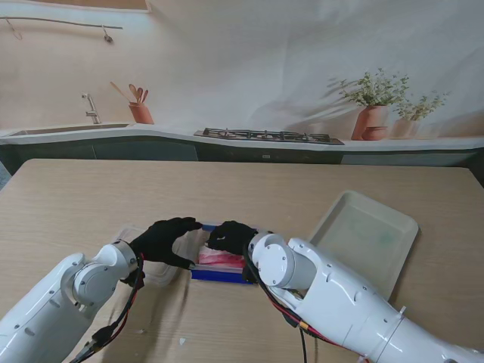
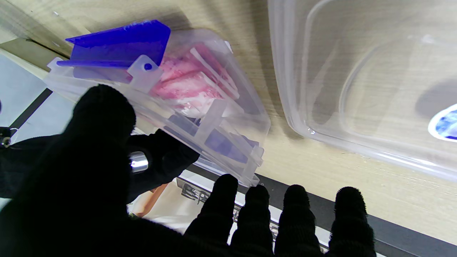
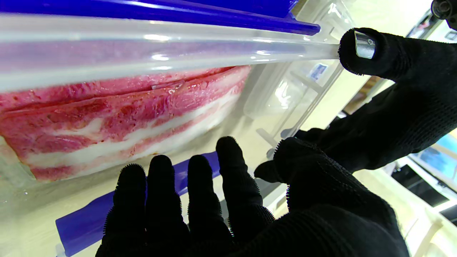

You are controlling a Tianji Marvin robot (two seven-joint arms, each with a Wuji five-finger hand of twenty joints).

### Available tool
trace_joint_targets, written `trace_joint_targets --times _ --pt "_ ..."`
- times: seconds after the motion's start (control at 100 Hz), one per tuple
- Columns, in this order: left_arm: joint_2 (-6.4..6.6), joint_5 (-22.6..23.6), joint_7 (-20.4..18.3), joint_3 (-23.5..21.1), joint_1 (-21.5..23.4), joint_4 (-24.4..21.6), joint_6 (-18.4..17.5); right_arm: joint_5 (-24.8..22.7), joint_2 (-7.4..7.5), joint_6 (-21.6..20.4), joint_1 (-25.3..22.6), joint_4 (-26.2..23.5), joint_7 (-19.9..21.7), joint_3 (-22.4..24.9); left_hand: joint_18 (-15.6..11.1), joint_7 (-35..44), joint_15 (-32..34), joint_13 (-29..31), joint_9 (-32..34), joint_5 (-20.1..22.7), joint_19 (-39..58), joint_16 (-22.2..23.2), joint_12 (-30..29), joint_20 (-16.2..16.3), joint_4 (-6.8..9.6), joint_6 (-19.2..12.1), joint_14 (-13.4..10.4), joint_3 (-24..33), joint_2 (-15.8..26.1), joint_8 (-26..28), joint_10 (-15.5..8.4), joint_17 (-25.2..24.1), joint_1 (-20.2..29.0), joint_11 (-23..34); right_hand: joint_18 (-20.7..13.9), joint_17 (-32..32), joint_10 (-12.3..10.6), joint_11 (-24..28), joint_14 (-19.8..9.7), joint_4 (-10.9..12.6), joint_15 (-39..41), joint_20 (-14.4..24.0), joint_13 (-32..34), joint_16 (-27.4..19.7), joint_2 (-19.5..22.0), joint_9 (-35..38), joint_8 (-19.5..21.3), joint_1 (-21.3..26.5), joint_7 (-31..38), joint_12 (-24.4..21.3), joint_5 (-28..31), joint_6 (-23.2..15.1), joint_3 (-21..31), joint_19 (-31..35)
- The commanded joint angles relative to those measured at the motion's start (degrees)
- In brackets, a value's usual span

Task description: Separate the bacon slices onto the tray

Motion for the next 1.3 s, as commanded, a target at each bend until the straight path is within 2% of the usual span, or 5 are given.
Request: trace_joint_targets --times 0.0,0.15,0.42,1.02,1.29 --pt "-0.03 0.32 -1.16 0.44 0.48 0.52 0.03 0.25 -0.77 0.46 -0.24 0.28 0.50 -0.26 -0.77 0.25 -0.56 -2.20 -0.47 -0.91 0.77 -0.61 -0.10 -0.18 0.35 -0.70 -1.05 3.13 -1.29 -0.04 -2.15 -0.17 2.20 0.57 -1.42 -0.40 0.47 -1.38 -0.58 1.19 0.02 -1.28 -1.68 -0.39 1.57 -2.17 -1.17 1.09 -0.87 -0.61 -1.63 -1.07 -1.23 -1.12" --pt "-0.03 0.33 -1.13 0.49 0.47 0.57 0.09 0.56 -0.98 0.83 -0.51 0.23 -0.03 -0.12 -0.75 0.27 -0.57 -2.19 -0.49 -0.90 0.75 -0.61 -0.11 -0.23 0.35 -0.62 -1.02 3.19 -1.49 -0.03 -2.11 -0.17 2.30 0.56 -0.44 1.14 1.31 -1.50 0.20 1.22 0.93 -0.51 -0.76 -0.03 1.65 -2.32 -1.61 1.10 -0.99 -0.81 -3.10 -2.40 -1.57 -0.52" --pt "-0.06 0.27 -1.02 0.76 0.34 0.77 0.22 0.42 -0.82 1.35 -0.86 -0.54 0.07 0.02 -0.75 0.32 -0.52 -2.17 -0.45 -0.90 0.76 -0.58 -0.09 -0.27 0.35 -0.63 -0.95 3.25 -1.37 -0.01 -2.15 -0.17 2.28 0.60 1.61 2.95 1.80 1.16 1.53 1.34 6.52 4.93 3.23 2.68 1.62 1.11 -3.32 1.38 1.10 0.21 -4.32 -1.83 -1.76 7.54" --pt "-0.09 0.39 -0.84 0.91 0.27 1.10 0.52 2.03 -0.12 3.43 -2.45 -4.17 1.43 1.52 -0.75 0.28 -0.58 -2.21 -0.53 -0.93 0.44 -0.58 -0.10 -0.35 0.35 -0.40 -0.82 3.35 -1.29 -0.03 -2.00 -0.25 2.30 0.58 4.01 7.89 4.56 4.93 4.46 1.27 15.13 5.62 13.06 6.70 1.56 6.61 -4.63 1.47 2.52 1.82 -2.63 -0.46 -0.67 19.84" --pt "-0.11 0.34 -0.76 1.05 0.09 1.37 0.49 0.94 -0.28 2.80 -2.41 -3.51 0.52 1.38 -0.68 0.33 -0.53 -2.19 -0.43 -0.80 0.41 -0.53 -0.05 -0.25 0.33 -0.44 -0.83 3.36 -1.37 -0.01 -1.99 -0.23 2.27 0.69 2.62 2.88 2.49 4.13 3.14 1.20 11.18 3.41 7.24 5.18 1.36 4.95 -4.52 1.25 2.63 1.62 -2.73 -1.86 -0.71 15.98"
